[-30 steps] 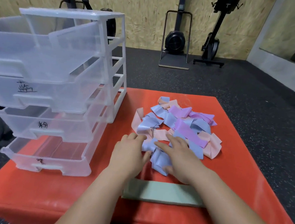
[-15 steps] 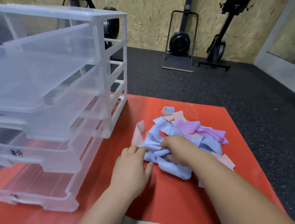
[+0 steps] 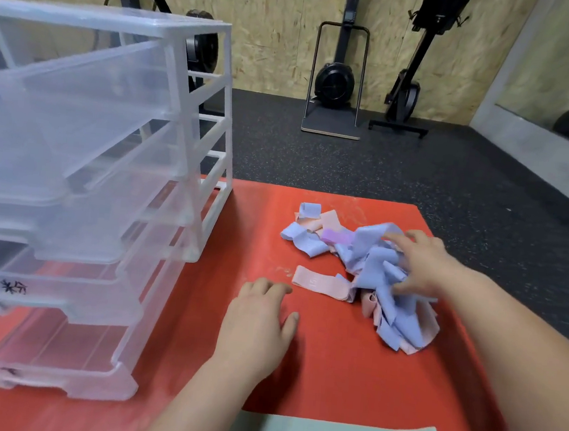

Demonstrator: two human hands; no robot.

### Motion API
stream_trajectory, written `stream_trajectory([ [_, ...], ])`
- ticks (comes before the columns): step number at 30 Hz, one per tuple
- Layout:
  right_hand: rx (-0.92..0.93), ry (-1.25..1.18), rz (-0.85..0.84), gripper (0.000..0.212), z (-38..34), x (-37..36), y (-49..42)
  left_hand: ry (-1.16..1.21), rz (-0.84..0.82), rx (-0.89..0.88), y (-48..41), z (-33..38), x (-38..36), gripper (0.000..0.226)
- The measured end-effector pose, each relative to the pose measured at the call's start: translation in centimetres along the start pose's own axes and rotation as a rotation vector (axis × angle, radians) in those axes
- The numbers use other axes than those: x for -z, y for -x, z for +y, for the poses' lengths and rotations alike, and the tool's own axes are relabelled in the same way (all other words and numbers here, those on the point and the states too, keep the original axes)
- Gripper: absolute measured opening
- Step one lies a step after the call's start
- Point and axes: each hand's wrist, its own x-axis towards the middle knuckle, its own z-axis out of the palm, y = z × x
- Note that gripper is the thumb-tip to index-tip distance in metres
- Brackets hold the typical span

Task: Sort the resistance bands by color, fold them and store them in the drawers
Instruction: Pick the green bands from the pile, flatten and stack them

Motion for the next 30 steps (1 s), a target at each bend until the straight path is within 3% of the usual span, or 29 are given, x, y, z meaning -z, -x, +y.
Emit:
stream_trajectory([
  [2, -0.030, -0.138, -0.051, 0.124, -0.6, -2.0, -0.7, 0.008, -0.006, -0.018, 0.1, 0.2, -0.3, 0.044],
  [3, -0.029, -0.193, -0.080, 0.125, -1.4, -2.7, -0.8, 0.011, -0.011, -0.028, 0.1, 0.2, -0.4, 0.044],
  [5, 0.027, -0.272, -0.117, 0.102, -2.7, -3.6, -0.7, 0.015, -0.028, -0.047, 0.1, 0.4, -0.7, 0.044],
  [7, 0.096, -0.289, -0.116, 0.063, -3.3, -3.1, -0.6, 0.014, -0.047, -0.065, 0.0, 0.4, -1.0, 0.045],
  [9, 0.139, -0.267, 0.028, 0.042, -3.3, -0.7, -1.0, 0.018, -0.059, -0.075, -0.1, 0.4, -1.1, 0.045],
  [11, 0.121, -0.223, 0.281, 0.034, -2.9, 2.7, -1.5, 0.022, -0.064, -0.076, -0.3, 0.3, -1.3, 0.045],
  [13, 0.096, -0.172, 0.507, 0.037, -2.1, 6.0, -2.2, 0.029, -0.062, -0.077, -0.5, 0.3, -1.3, 0.045],
  [15, 0.085, -0.109, 0.594, 0.053, -1.4, 8.5, -2.4, 0.034, -0.063, -0.082, -0.5, 0.3, -1.4, 0.045],
  [18, 0.080, 0.048, 0.507, 0.080, -1.0, 9.6, -1.4, 0.029, -0.082, -0.083, -0.3, 0.5, -1.3, 0.046],
  [20, 0.111, 0.128, 0.384, 0.085, -1.5, 7.4, -0.1, 0.017, -0.098, -0.095, -0.2, 0.6, -1.3, 0.047],
  [22, 0.185, 0.102, 0.182, 0.082, -2.3, 3.7, 1.6, -0.004, -0.130, -0.106, 0.2, 0.8, -1.3, 0.048],
  [25, 0.233, 0.090, -0.120, 0.105, -2.8, -1.4, 4.5, -0.048, -0.219, -0.121, 0.8, 0.8, -1.4, 0.052],
  [30, 0.206, -0.031, -0.040, 0.126, -1.7, -4.1, 7.8, -0.063, -0.292, -0.139, 1.7, 0.2, -0.6, 0.059],
])
